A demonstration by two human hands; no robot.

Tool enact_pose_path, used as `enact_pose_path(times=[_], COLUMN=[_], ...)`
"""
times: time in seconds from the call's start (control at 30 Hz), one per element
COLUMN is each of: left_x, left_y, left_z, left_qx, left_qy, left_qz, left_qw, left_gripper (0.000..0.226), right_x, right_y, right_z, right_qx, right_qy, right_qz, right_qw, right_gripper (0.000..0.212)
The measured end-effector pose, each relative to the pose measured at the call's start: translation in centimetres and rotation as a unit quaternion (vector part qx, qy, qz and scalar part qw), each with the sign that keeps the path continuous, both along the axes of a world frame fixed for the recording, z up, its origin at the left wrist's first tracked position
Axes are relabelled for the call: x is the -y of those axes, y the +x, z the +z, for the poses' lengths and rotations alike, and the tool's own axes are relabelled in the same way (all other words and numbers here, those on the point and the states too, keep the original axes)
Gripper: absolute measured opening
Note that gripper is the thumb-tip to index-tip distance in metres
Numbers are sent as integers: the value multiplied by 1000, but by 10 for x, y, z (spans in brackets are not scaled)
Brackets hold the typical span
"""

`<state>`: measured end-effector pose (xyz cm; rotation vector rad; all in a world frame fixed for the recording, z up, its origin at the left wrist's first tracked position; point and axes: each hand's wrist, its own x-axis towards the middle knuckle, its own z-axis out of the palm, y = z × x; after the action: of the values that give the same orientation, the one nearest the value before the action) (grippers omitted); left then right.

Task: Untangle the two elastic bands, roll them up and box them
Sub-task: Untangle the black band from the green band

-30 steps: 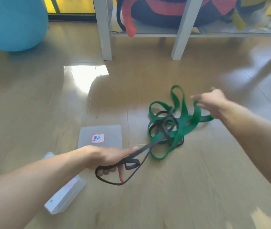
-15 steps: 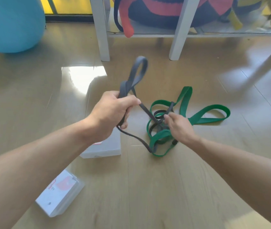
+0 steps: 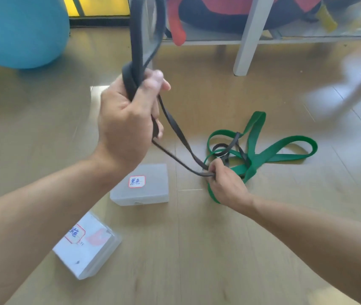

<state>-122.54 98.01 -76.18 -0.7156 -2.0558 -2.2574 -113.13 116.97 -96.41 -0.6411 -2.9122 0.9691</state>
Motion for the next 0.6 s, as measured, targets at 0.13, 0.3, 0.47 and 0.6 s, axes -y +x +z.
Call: enact_pose_path(times=[0.13,0.3,0.47,0.6], left_x=[3,10,-20,-25], left_y=[-3,4,17,9], left_z=[-37,-62,-53,-59], left_qx=[76,122,104,169], left_qy=[-209,-326,-237,-122], left_qz=[-1,-134,-131,-17], left_qw=[975,928,957,978], left_gripper=[6,72,32,32], right_x=[6,21,65,61], right_y=[-16,-39,-33,-37], right_z=[68,202,268,245], right_qx=[-145,-269,-228,-188], right_qy=[-129,-103,-331,-306], right_qz=[-131,-52,141,232], right_qw=[972,956,905,904], right_gripper=[35,14,46,74])
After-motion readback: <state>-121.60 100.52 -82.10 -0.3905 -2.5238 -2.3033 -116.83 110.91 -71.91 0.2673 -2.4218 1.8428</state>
